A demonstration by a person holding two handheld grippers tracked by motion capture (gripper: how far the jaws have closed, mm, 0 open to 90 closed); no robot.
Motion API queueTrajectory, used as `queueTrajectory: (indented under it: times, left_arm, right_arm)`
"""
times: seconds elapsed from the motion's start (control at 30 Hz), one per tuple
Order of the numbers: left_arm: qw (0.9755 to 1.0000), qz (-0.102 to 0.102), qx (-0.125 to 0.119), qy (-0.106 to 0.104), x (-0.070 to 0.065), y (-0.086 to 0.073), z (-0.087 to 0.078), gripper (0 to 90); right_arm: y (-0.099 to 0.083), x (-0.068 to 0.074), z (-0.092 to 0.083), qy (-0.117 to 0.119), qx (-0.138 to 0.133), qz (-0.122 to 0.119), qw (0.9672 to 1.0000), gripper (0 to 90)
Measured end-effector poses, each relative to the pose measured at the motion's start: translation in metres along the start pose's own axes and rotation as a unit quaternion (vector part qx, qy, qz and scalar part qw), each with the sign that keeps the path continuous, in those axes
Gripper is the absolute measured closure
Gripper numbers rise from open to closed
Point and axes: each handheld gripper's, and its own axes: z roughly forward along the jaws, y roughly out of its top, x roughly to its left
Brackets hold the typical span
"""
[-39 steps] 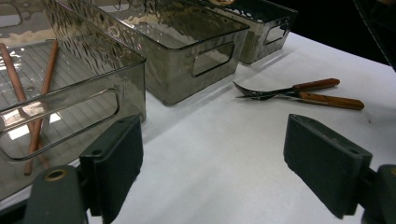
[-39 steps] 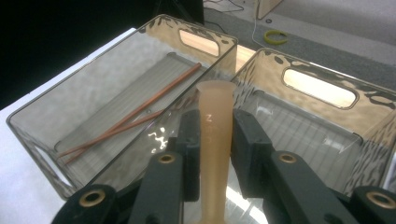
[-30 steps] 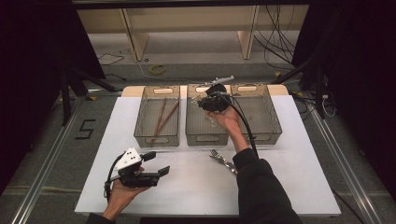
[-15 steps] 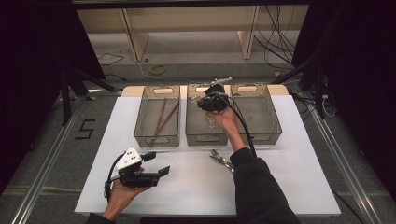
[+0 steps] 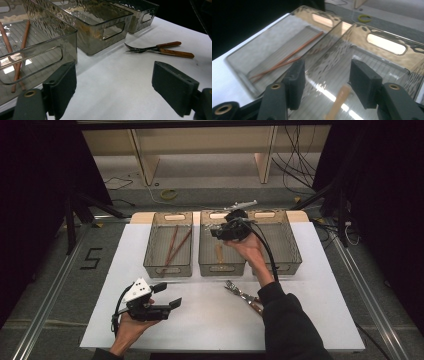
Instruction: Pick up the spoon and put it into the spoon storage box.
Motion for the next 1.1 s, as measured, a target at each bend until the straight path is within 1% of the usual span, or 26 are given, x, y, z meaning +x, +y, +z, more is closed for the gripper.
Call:
queueTrajectory:
  times: [0.1, 0.2, 0.3, 0.37, 0.47, 0.5, 0.57, 0.6, 0.7, 0.87, 0.93, 0.97, 1.1]
  left_arm:
    - [1.0000, -0.001, 0.000, -0.001, 0.000, 0.000, 0.000, 19.2]
    - [1.0000, 0.000, 0.000, 0.000, 0.000, 0.000, 0.000, 19.2]
    - [1.0000, 0.000, -0.001, 0.000, 0.001, 0.000, 0.000, 19.2]
    - [1.0000, -0.003, -0.001, 0.001, 0.001, 0.000, 0.001, 19.2]
    - [1.0000, -0.001, -0.002, 0.002, 0.001, 0.000, 0.000, 19.2]
    - [1.0000, -0.002, -0.003, 0.002, 0.001, 0.000, 0.000, 19.2]
    - [1.0000, -0.005, -0.002, 0.002, 0.001, -0.001, 0.001, 19.2]
    - [1.0000, -0.001, 0.001, 0.001, 0.001, -0.001, 0.001, 19.2]
    - [1.0000, -0.001, 0.000, 0.001, 0.001, -0.001, 0.001, 19.2]
    - [1.0000, -0.003, -0.001, 0.002, 0.001, -0.001, 0.001, 19.1]
    - [1.0000, 0.001, 0.000, 0.002, 0.001, 0.000, 0.000, 19.1]
    - [1.0000, 0.002, 0.000, 0.002, 0.001, 0.000, 0.000, 19.1]
    - [1.0000, 0.001, 0.002, 0.001, 0.000, -0.001, 0.001, 19.1]
  right_arm:
    - [-0.005, 0.004, -0.016, 0.014, 0.008, -0.021, 0.9996, 43.3]
    - [-0.014, 0.008, -0.031, 0.020, 0.014, -0.039, 0.9989, 40.6]
    - [-0.025, 0.011, -0.045, 0.028, 0.023, -0.054, 0.9979, 38.6]
    - [-0.033, 0.013, -0.054, 0.033, 0.031, -0.066, 0.9968, 38.2]
    - [-0.046, 0.016, -0.066, 0.040, 0.040, -0.079, 0.9953, 38.3]
    - [-0.050, 0.016, -0.070, 0.043, 0.043, -0.081, 0.9949, 38.4]
    - [-0.058, 0.017, -0.076, 0.042, 0.046, -0.083, 0.9946, 38.4]
    - [-0.062, 0.017, -0.078, 0.043, 0.048, -0.087, 0.9941, 38.4]
    - [-0.074, 0.015, -0.083, 0.042, 0.060, -0.092, 0.9930, 37.8]
    - [-0.092, 0.011, -0.091, 0.042, 0.075, -0.091, 0.9921, 38.0]
    - [-0.097, 0.009, -0.092, 0.037, 0.088, -0.097, 0.9906, 38.0]
    - [-0.099, 0.009, -0.093, 0.035, 0.092, -0.097, 0.9904, 38.0]
    - [-0.104, 0.006, -0.096, 0.036, 0.105, -0.097, 0.9890, 38.0]
